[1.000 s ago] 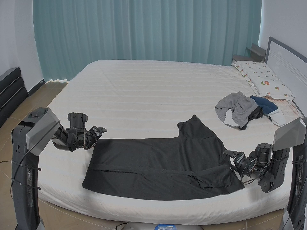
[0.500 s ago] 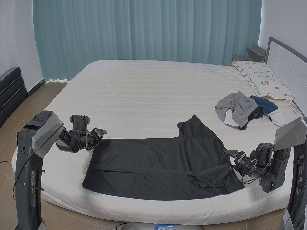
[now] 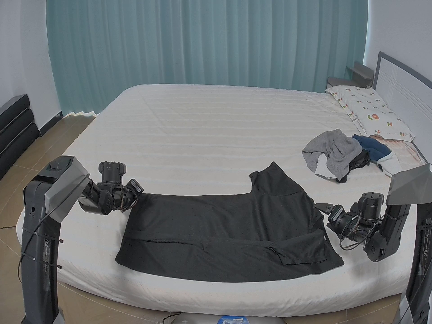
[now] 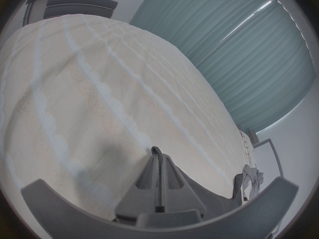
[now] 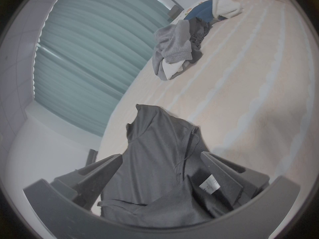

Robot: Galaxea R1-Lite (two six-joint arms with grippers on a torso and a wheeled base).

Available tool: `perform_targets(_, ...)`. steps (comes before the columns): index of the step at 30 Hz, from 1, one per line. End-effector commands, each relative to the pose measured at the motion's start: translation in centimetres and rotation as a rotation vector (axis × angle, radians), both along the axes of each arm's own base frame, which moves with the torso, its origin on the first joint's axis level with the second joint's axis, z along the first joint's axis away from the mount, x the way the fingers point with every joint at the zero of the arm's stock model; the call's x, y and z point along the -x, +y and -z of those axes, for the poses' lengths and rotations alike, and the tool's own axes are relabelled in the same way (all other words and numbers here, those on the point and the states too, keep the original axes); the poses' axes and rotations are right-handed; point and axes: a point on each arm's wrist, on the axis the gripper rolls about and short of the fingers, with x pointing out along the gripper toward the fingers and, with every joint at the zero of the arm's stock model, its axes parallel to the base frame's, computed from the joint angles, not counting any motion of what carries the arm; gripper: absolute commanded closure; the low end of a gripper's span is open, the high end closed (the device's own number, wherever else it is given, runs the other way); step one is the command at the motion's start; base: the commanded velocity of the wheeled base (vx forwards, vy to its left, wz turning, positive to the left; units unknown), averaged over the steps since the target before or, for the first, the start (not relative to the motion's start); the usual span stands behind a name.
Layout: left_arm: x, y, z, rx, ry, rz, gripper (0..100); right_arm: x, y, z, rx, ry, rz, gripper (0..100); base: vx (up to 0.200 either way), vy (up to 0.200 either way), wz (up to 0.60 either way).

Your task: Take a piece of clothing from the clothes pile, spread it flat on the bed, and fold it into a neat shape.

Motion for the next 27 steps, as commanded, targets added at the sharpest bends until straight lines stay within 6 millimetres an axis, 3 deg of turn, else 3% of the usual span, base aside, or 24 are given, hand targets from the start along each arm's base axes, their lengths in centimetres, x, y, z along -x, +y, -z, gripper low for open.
perform_targets(1, 0.4, 0.0, -1.4, 0.029, -0.007, -0.023, 100, -4.6, 0.5, -1.7, 0.132, -0.068, -0.011, 0, 0.0, 0.0, 0.0)
perform_targets(7, 1.6, 0.0, -1.6, 0.036, 0.016, -0.015, 100, -10.0, 2.5, -2.9, 0.155, -0.059, -0.021, 0, 0.0, 0.0, 0.0)
perform_targets(11, 1.9, 0.0, -1.5, 0.036, 0.027, -0.015, 100, -11.6, 2.8, -2.3, 0.226, -0.035, -0.062, 0, 0.0, 0.0, 0.0)
perform_targets(12, 2.2, 0.0, -1.2, 0.034, 0.038, -0.014, 100, -13.0, 2.6, -1.7, 0.296, -0.044, -0.097, 0, 0.0, 0.0, 0.0)
perform_targets(15, 2.3, 0.0, -1.4, 0.034, 0.039, -0.015, 100, -14.6, 2.7, -0.7, 0.303, -0.038, -0.102, 0, 0.0, 0.0, 0.0)
perform_targets(21, 2.7, 0.0, -1.4, 0.036, 0.049, -0.014, 100, -16.9, 2.9, 0.4, 0.302, -0.048, -0.1, 0, 0.0, 0.0, 0.0)
perform_targets(27, 2.8, 0.0, -1.3, 0.036, 0.055, -0.014, 100, -17.8, 3.3, 1.4, 0.302, -0.022, -0.108, 0, 0.0, 0.0, 0.0)
